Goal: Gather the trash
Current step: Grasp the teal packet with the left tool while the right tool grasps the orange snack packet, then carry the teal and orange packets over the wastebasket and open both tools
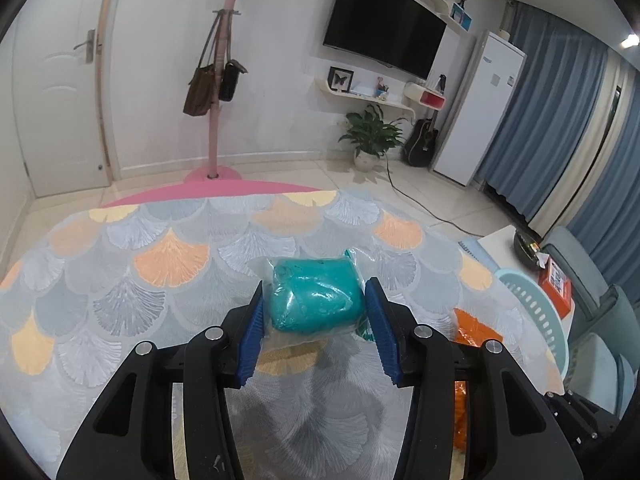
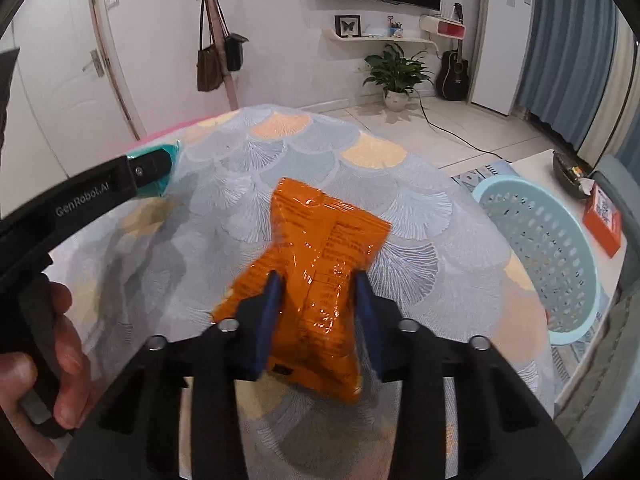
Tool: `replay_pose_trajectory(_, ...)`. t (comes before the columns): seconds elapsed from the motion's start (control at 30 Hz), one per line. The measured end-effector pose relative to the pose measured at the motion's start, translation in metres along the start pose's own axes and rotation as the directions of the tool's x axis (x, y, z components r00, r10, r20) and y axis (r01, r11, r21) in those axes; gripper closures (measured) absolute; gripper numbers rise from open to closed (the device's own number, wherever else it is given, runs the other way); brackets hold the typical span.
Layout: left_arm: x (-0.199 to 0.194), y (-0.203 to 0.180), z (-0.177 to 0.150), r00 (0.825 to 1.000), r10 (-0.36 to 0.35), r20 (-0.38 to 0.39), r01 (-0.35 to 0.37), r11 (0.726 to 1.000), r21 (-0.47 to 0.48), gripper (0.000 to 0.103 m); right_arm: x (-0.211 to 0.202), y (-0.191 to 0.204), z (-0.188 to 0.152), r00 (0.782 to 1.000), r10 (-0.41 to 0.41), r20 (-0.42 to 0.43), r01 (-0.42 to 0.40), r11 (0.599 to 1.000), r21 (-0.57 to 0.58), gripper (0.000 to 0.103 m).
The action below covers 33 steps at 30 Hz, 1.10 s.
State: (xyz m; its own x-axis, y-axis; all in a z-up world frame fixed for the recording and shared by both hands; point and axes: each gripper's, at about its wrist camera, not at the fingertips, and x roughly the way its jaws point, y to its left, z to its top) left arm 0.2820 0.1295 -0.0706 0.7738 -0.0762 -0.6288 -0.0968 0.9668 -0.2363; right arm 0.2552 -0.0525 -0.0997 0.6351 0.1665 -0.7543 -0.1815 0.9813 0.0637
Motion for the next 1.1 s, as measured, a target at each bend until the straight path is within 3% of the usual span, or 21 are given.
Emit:
replay_pose_trajectory(0.1, -0.004, -0.001, -0.001, 1.000, -0.012, 0.005, 0.012, 1.000, 0.001, 0.057, -0.010, -0.004, 0.000, 0.998, 0.031, 0.047, -0.032, 0.999, 0.019, 0.081)
replay_pose_trajectory(0.3, -0.028, -0.018, 0.003, 0.995, -0.082, 0.050, 0.081, 0.996, 0.023, 0.057, -0.048, -0.032, -0.004, 0.989, 0.072, 0.133, -0.082, 0.994, 0.078, 0.082)
replay_pose_trajectory(0.4, -0.044, -0.038, 0.005, 0.990, -0.126, 0.068, 0.124, 0.991, 0.044, 0.057, -0.073, -0.055, -0.003, 0.983, 0.045, 0.179, -0.065, 0.992, 0.107, 0.082)
replay_pose_trajectory(0.53, -0.075, -0.082, 0.006, 0.984, -0.135, 0.120, 0.119, 0.984, 0.130, 0.057, -0.101, -0.094, 0.004, 0.974, 0.013, 0.227, -0.049, 0.987, 0.155, 0.082)
replay_pose_trajectory(0.67, -0.106, -0.134, 0.016, 0.968, -0.181, 0.174, 0.140, 0.965, 0.223, 0.057, -0.124, -0.145, 0.011, 0.961, -0.072, 0.266, 0.017, 0.979, 0.203, 0.082)
replay_pose_trajectory(0.77, -0.117, -0.173, 0.021, 0.958, -0.222, 0.182, 0.165, 0.944, 0.285, 0.057, -0.130, -0.181, 0.015, 0.955, -0.126, 0.267, 0.063, 0.970, 0.235, 0.082)
replay_pose_trajectory(0.93, -0.110, -0.232, 0.020, 0.956, -0.250, 0.154, 0.177, 0.909, 0.378, 0.057, -0.123, -0.237, 0.022, 0.953, -0.196, 0.229, 0.130, 0.952, 0.276, 0.082)
replay_pose_trajectory(1.1, -0.078, -0.278, 0.014, 0.955, -0.289, 0.066, 0.238, 0.880, 0.411, 0.057, -0.096, -0.282, 0.028, 0.966, -0.197, 0.168, 0.134, 0.935, 0.327, 0.082)
